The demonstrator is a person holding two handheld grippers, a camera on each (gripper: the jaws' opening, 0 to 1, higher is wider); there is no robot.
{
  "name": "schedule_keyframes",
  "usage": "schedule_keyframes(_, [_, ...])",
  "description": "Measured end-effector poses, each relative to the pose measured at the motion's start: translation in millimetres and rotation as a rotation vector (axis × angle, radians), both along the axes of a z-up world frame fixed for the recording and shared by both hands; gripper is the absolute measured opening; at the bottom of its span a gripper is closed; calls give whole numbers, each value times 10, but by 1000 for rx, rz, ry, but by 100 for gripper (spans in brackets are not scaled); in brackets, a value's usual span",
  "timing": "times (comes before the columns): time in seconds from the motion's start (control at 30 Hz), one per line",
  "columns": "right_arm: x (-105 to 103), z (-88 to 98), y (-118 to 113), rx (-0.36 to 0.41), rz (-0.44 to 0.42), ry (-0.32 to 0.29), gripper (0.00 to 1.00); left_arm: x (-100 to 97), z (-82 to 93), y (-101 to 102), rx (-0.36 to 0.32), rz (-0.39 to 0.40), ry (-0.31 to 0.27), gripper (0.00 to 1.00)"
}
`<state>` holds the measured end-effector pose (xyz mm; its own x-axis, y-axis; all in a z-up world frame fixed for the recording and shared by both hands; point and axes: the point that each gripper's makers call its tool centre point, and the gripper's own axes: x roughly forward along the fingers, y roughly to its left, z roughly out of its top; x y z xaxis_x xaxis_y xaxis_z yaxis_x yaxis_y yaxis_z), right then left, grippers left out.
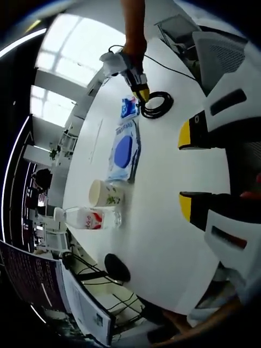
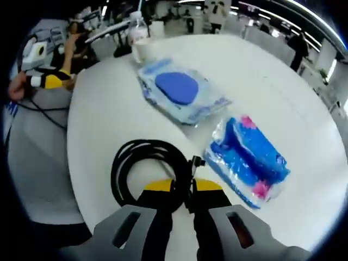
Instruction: Arrange the tabletop items into an orderly group along one side of the table until the central work area is clear of visible clutter.
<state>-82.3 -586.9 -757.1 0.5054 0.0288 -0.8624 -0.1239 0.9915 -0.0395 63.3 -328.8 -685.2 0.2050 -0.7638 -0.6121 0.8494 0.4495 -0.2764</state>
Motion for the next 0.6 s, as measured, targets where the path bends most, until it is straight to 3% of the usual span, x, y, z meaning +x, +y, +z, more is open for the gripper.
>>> schedule_keyframes(0.13, [93,-16,98,7,110,11,9,4,-16,27,0,12,7,29])
schedule_keyframes(0.33, [200,-52,130,-9,169,36,9,17,-17,37,-2,28,11,29])
schedule_keyframes(0.6, [268,-63,73,-24,136,35,10,38,2,29,-3,37,8,29])
